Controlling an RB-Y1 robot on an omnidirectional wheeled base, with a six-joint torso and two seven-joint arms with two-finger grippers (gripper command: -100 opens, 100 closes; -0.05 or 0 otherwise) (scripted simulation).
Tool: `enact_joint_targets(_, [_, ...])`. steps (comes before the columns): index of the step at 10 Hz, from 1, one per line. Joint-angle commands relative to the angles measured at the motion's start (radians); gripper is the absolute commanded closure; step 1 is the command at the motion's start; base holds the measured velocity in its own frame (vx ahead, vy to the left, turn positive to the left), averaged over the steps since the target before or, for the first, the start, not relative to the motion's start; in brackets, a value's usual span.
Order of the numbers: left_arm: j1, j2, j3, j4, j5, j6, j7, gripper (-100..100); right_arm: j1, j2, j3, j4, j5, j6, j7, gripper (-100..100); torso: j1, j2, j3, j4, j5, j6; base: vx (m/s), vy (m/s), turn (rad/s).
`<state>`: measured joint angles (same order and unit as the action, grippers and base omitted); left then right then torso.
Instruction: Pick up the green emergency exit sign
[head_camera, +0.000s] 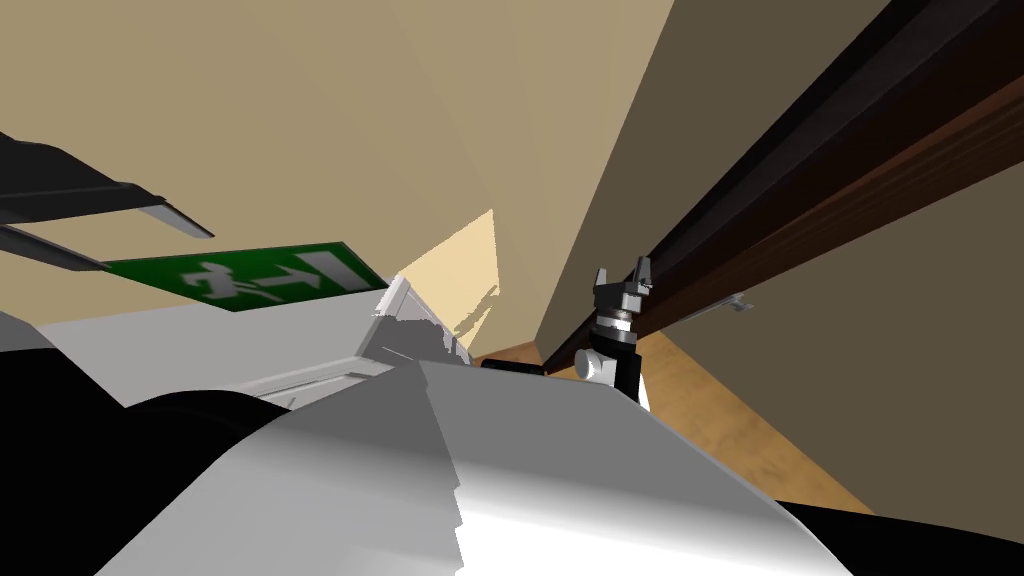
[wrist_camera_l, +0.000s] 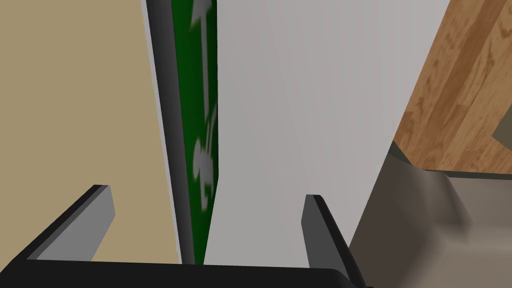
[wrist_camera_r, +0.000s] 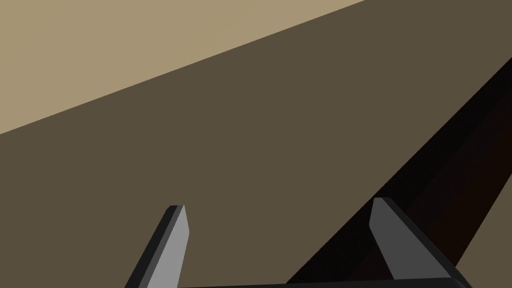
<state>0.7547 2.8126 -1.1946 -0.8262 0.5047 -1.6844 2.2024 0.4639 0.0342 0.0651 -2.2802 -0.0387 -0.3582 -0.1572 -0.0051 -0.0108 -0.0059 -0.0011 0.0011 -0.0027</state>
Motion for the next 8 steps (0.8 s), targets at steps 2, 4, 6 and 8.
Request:
enact_joint_targets(2, [0.001,-0.001,0.000,0.006,0.003,-0.025,0.004,-100,0.000,0.000,0.000,0.000,0.000,0.000,0.000,0,0.001,0.000,0.000,0.000,0.000,0.000,0.018,0.020,-0.024])
enact_joint_targets(4, [0.004,-0.030,0.008,0.010,-0.004,-0.010,-0.009,-100,0.000,0.000,0.000,0.000,0.000,0.000,0.000,0,-0.001,0.001,0.001,0.000,0.000,0.000,-0.002,-0.003,0.007])
enact_joint_targets(6, [0.007,-0.058,0.017,0.012,-0.011,0.011,-0.023,-100,0.000,0.000,0.000,0.000,0.000,0.000,0.000,0,-0.001,0.003,0.002,0.001,0.000,-0.001,-0.011,-0.013,0.038])
enact_joint_targets(8, [0.011,-0.095,0.028,0.016,-0.020,0.038,-0.042,-100,0.000,0.000,0.000,0.000,0.000,0.000,0.000,0,-0.001,0.003,0.002,0.001,0.000,0.000,-0.002,-0.003,0.008])
